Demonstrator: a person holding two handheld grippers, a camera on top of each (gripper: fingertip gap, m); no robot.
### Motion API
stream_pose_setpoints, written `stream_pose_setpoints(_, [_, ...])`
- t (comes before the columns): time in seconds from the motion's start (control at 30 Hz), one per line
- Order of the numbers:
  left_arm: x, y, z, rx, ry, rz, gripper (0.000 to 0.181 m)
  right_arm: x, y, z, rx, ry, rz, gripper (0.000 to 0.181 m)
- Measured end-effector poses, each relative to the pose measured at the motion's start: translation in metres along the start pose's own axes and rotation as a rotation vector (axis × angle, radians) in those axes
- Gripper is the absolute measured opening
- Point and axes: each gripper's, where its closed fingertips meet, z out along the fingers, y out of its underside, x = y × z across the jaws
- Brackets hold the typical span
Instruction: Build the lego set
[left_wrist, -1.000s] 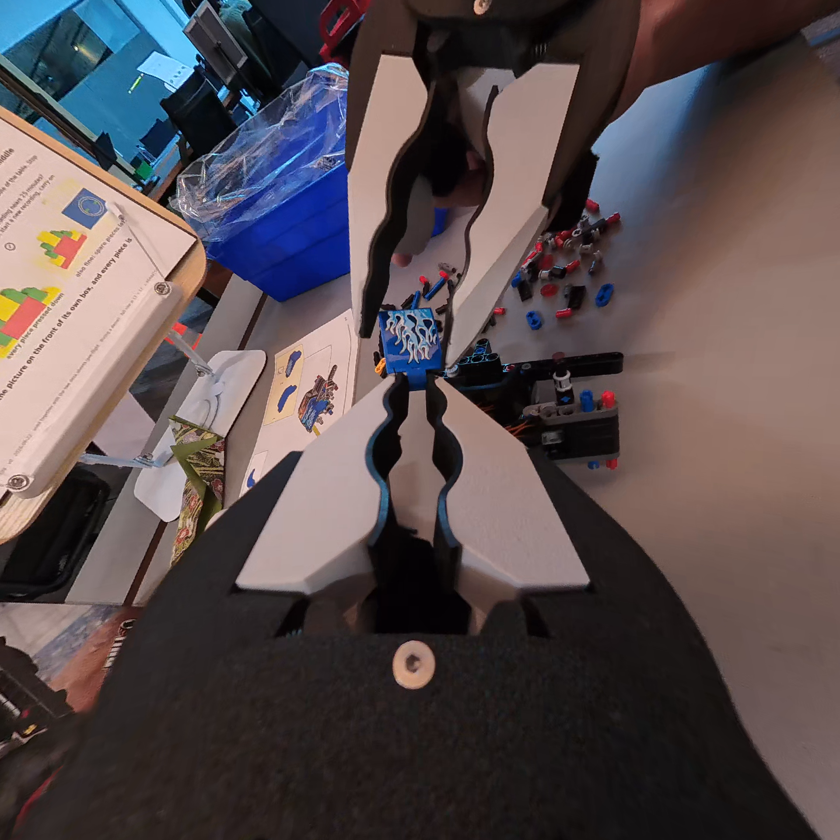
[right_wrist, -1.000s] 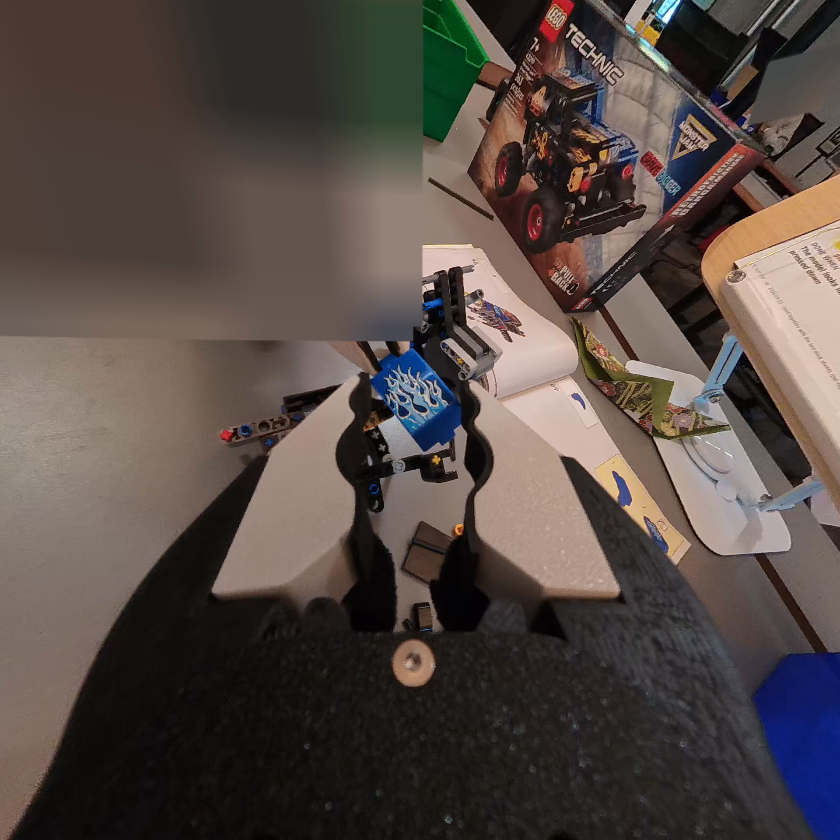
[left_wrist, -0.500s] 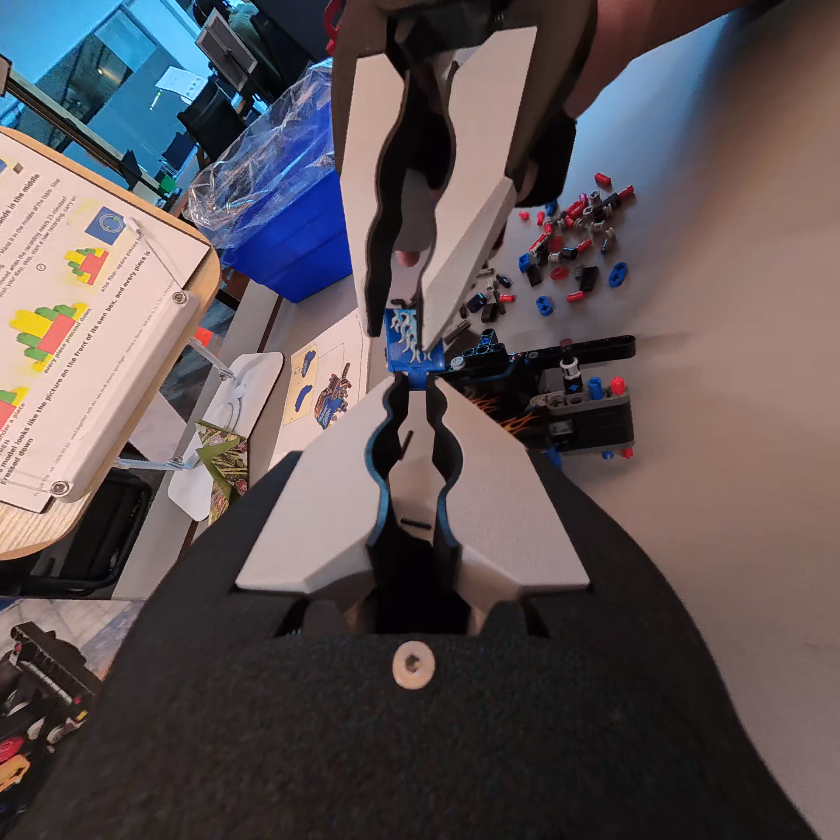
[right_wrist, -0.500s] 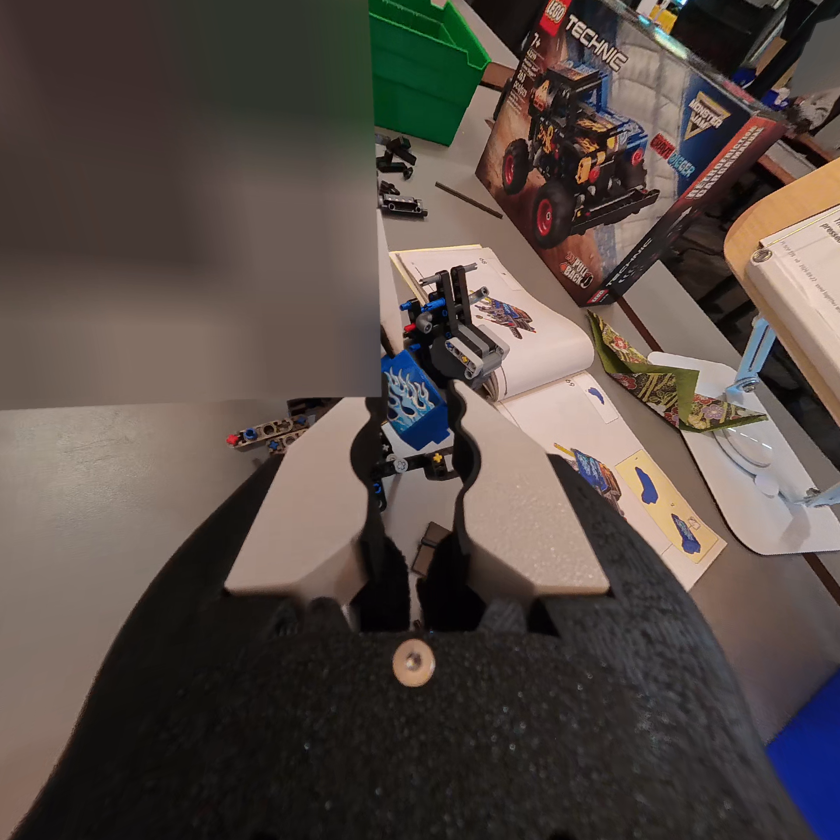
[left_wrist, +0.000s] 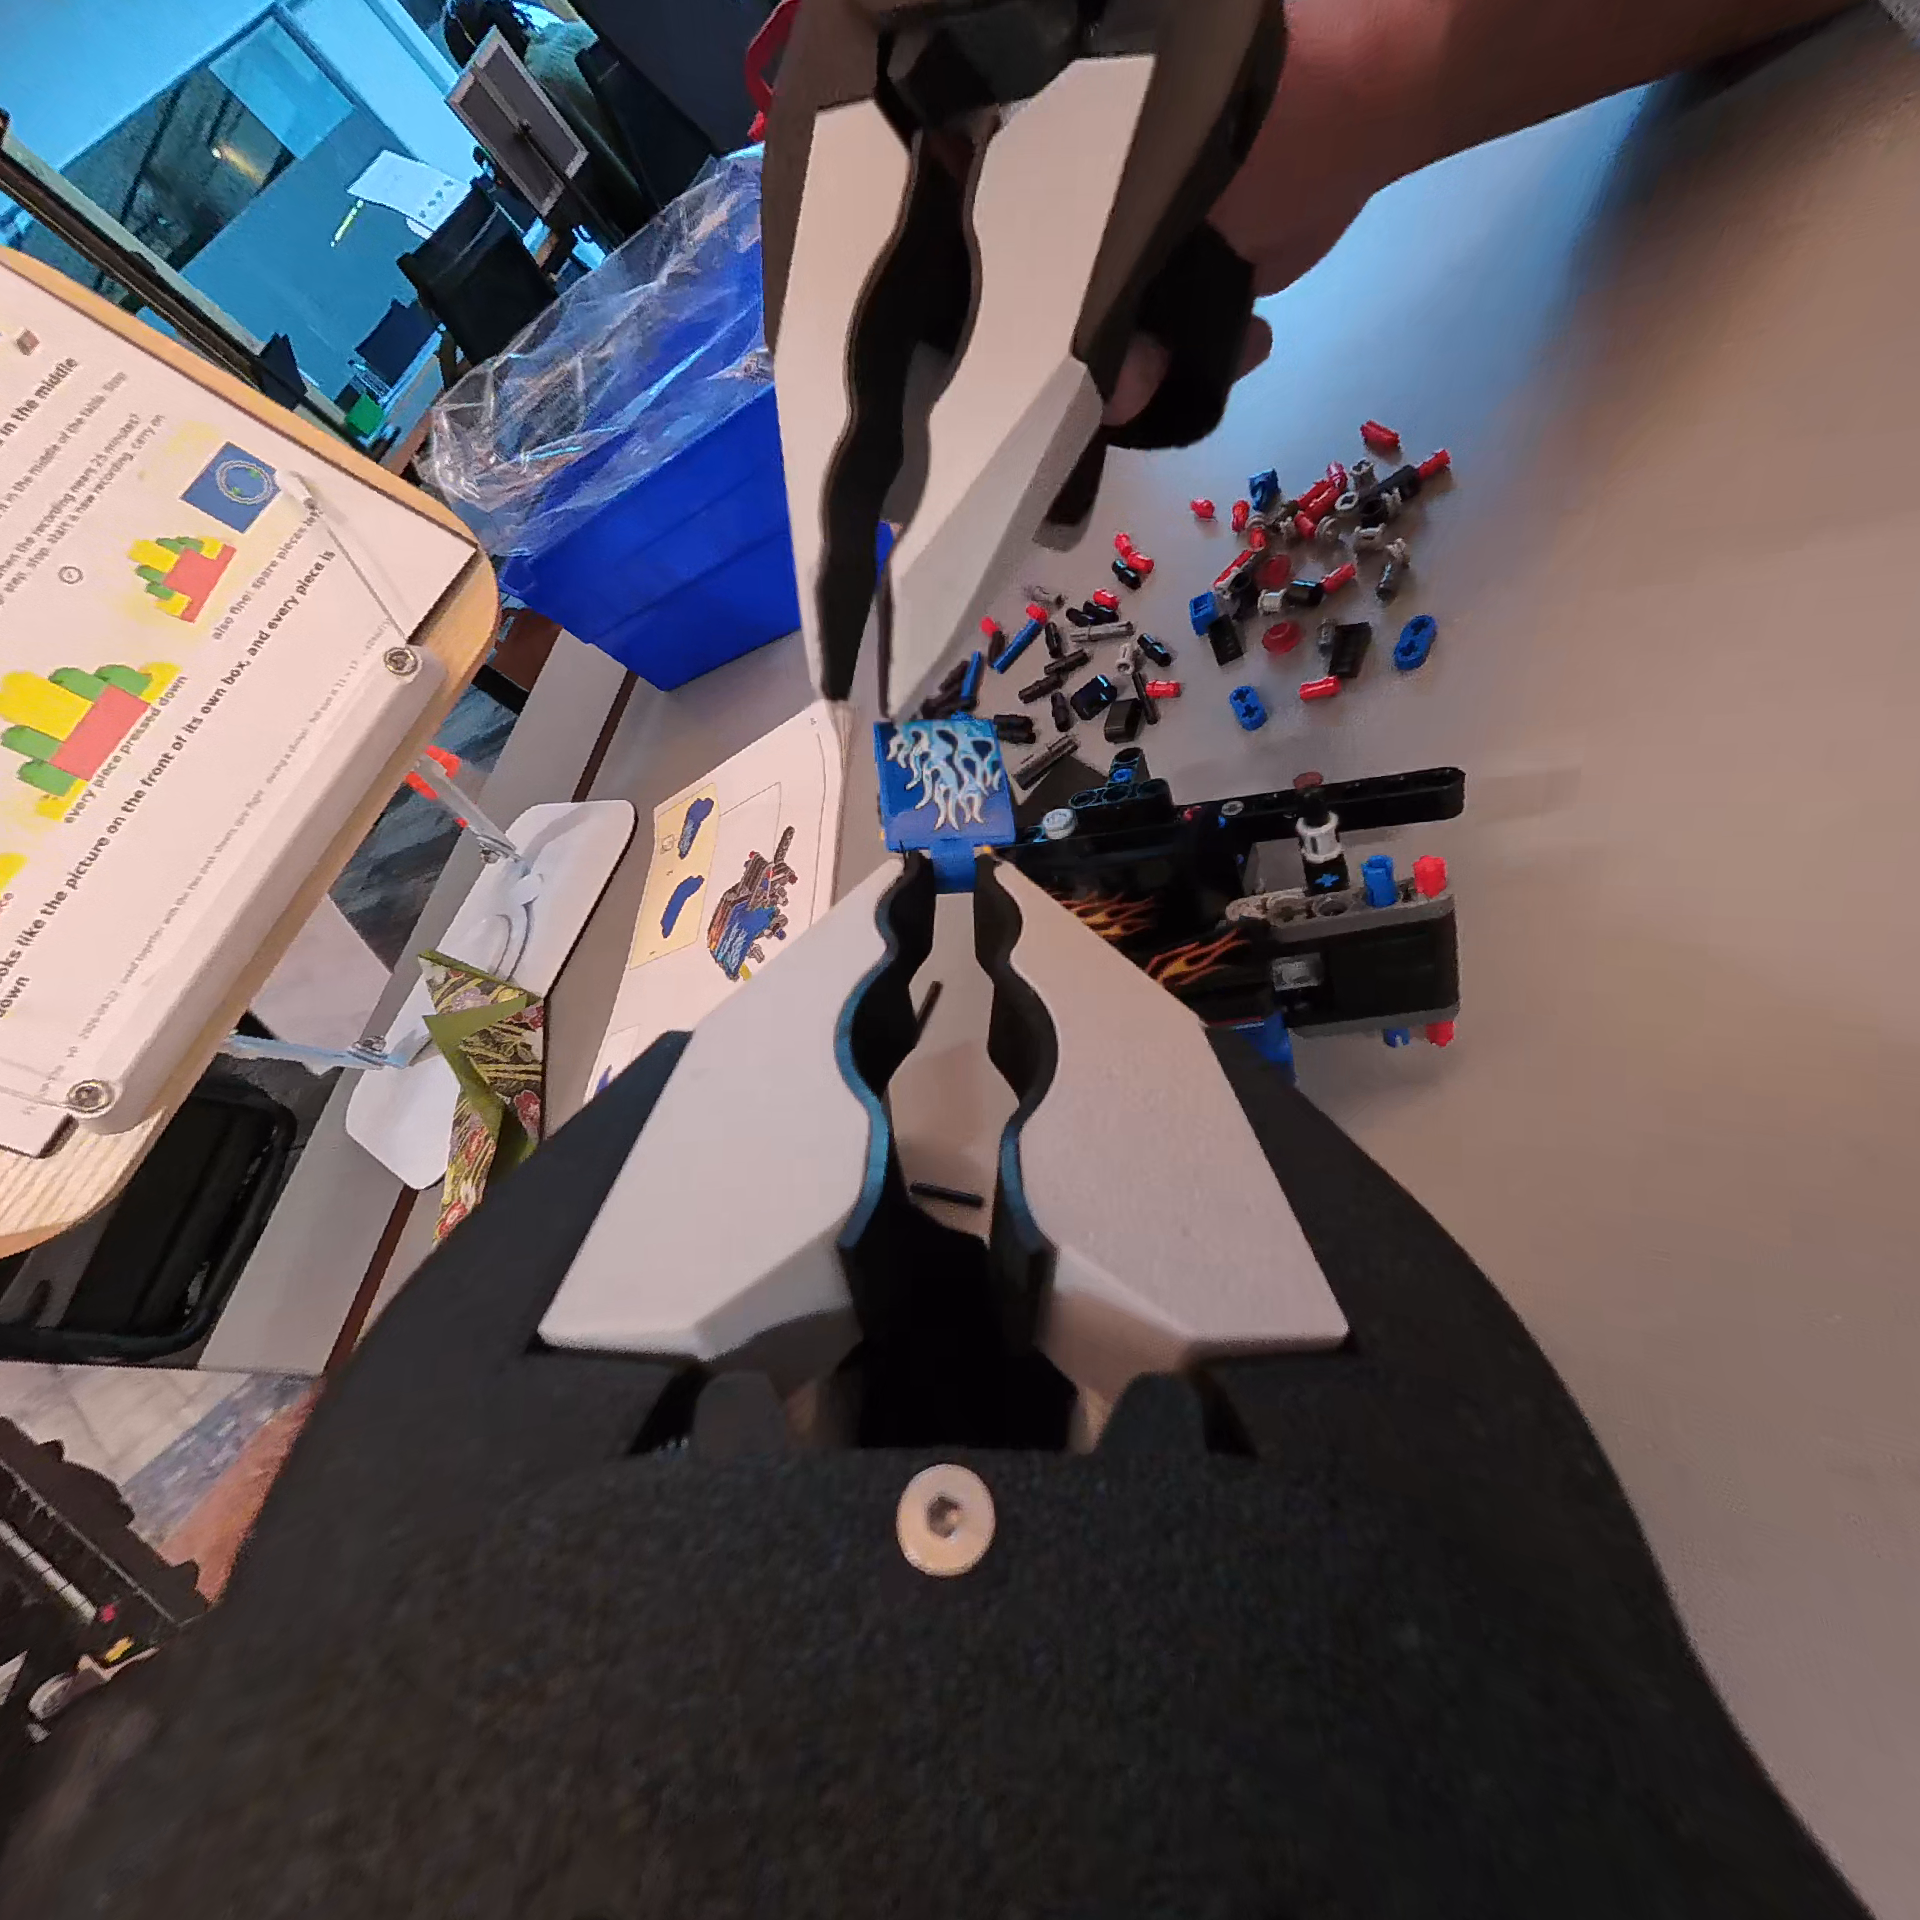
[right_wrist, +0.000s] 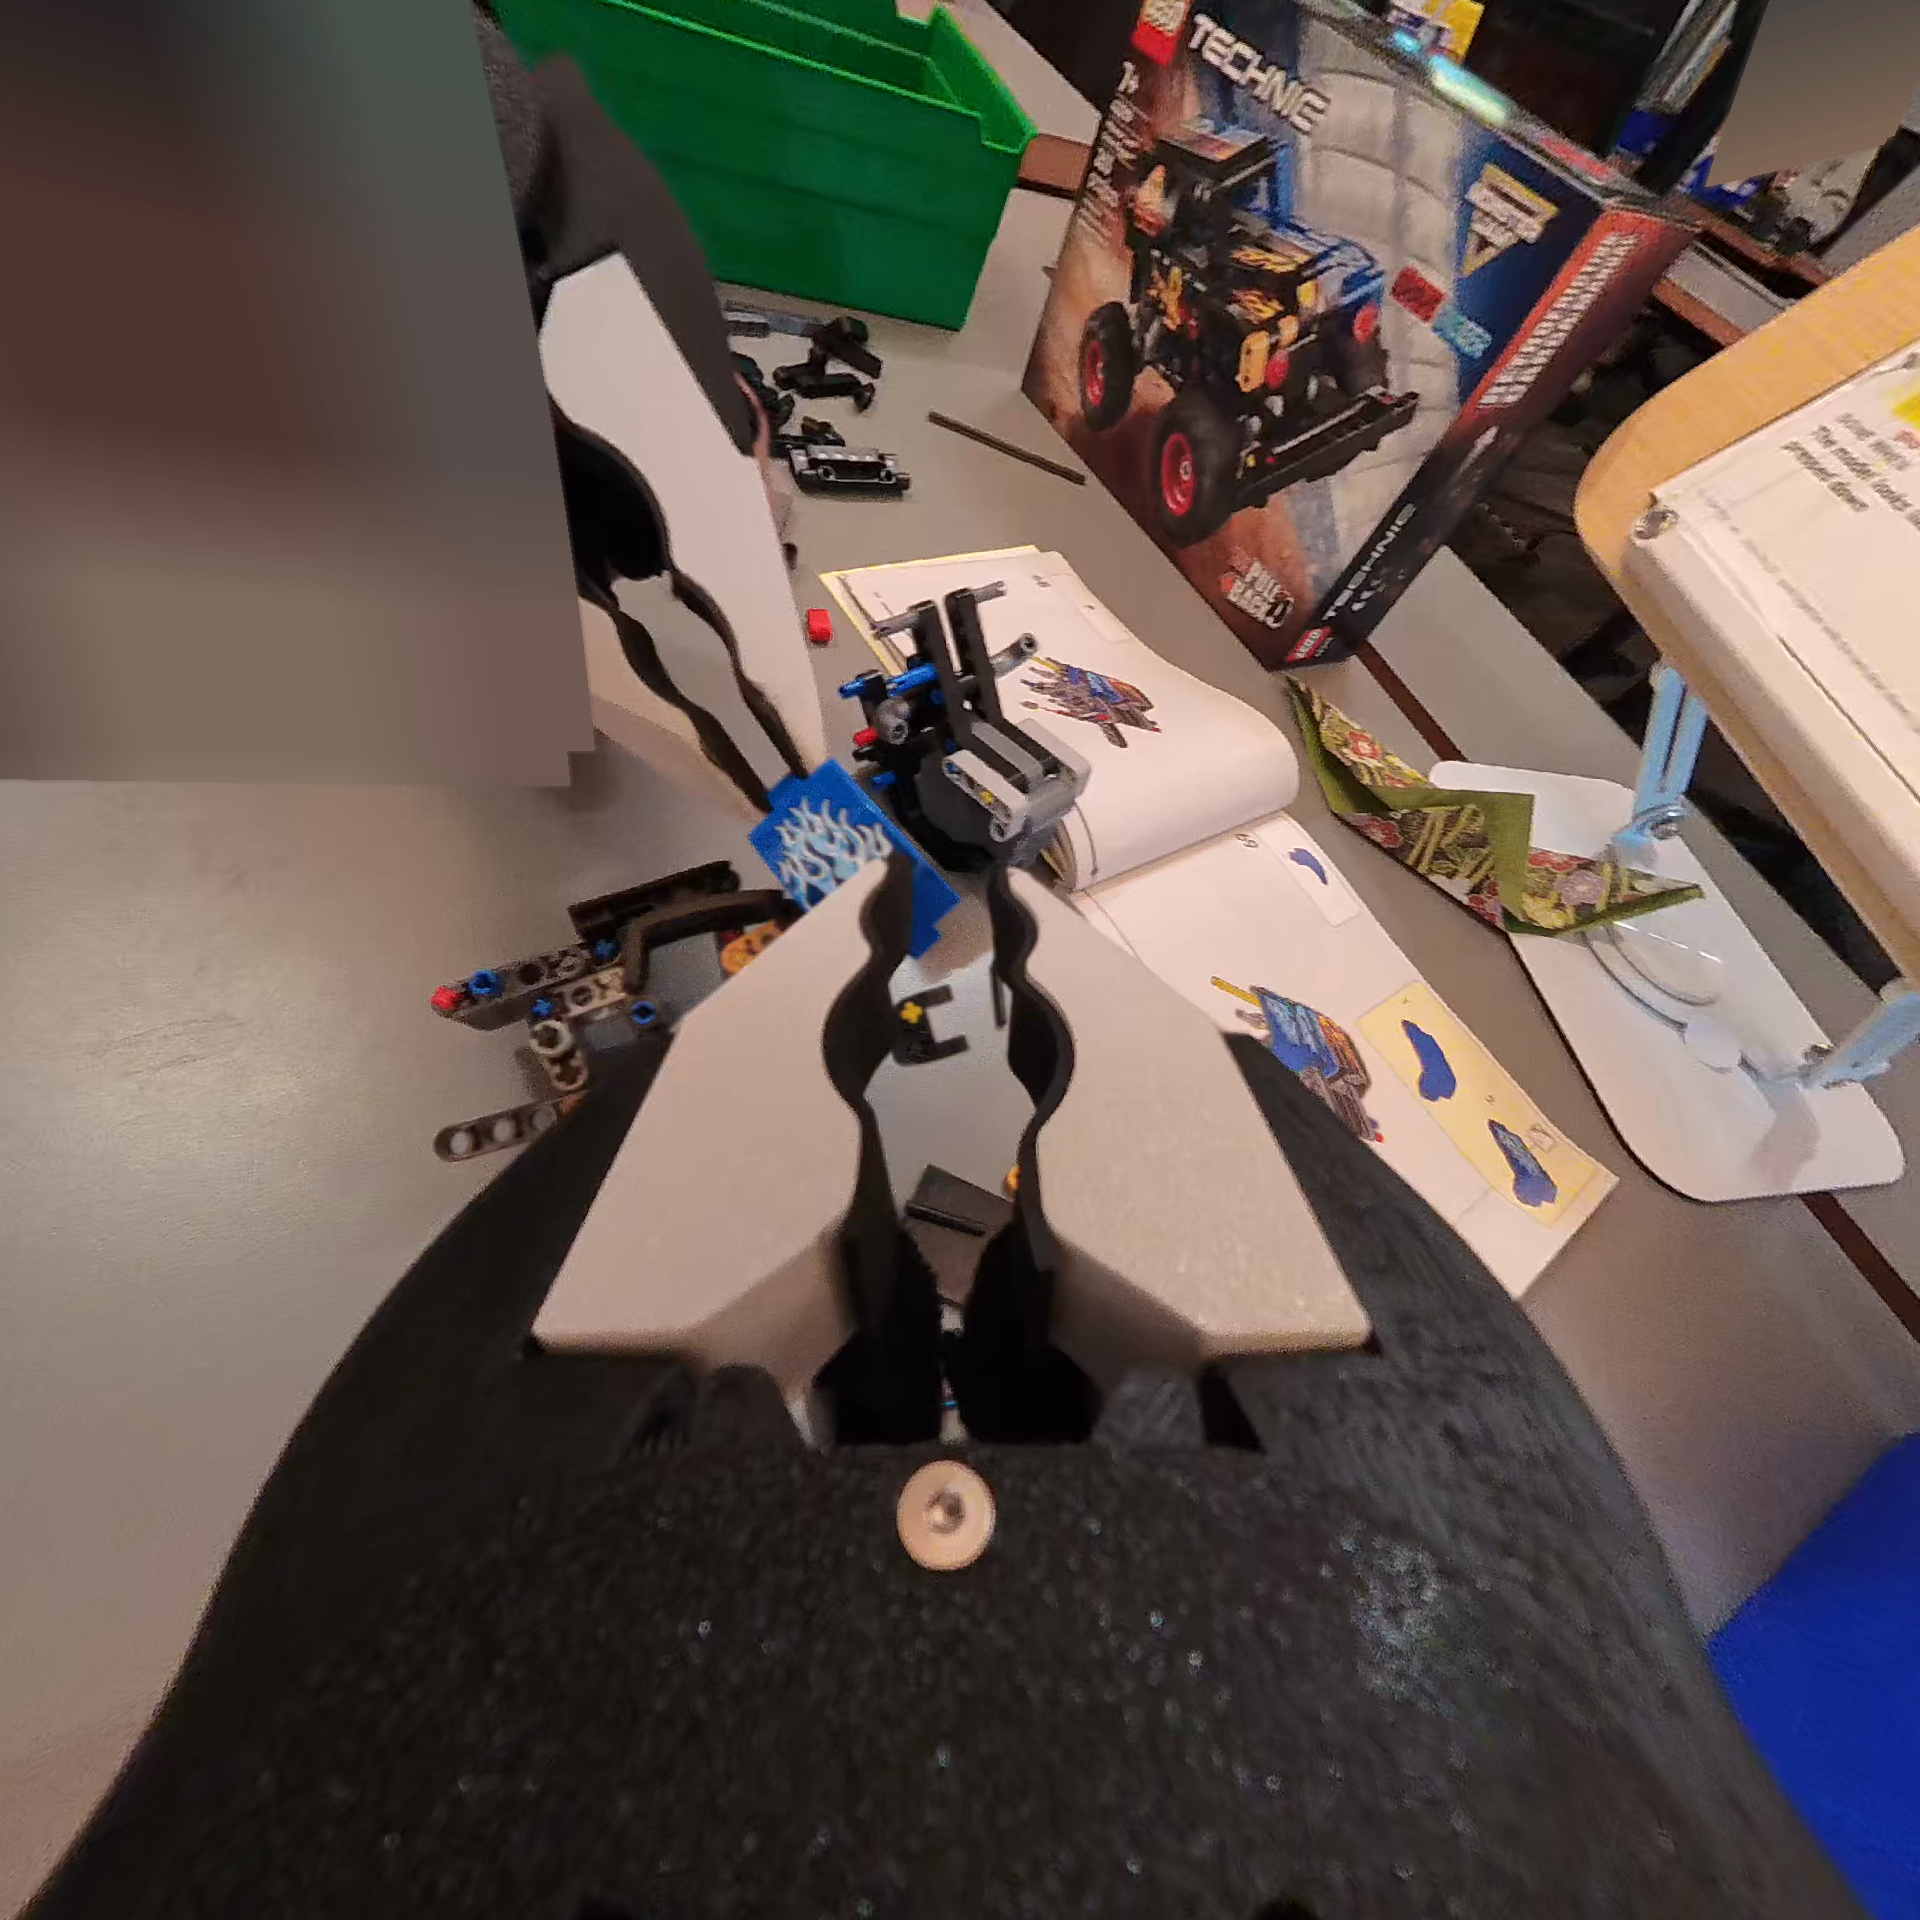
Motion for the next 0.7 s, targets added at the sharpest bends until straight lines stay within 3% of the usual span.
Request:
stream_pose_setpoints(0.03, [0.000, 0.000, 0.000, 0.005, 0.004, -0.006, 0.005, 0.004, 0.000, -0.001, 0.001, 0.008, 0.008, 0.012])
stream_pose_setpoints(0.7, [-0.011, -0.021, -0.015, 0.185, 0.079, -0.224, 0.005, 0.011, 0.004, -0.002, 0.033, -0.083, 0.178, 0.013])
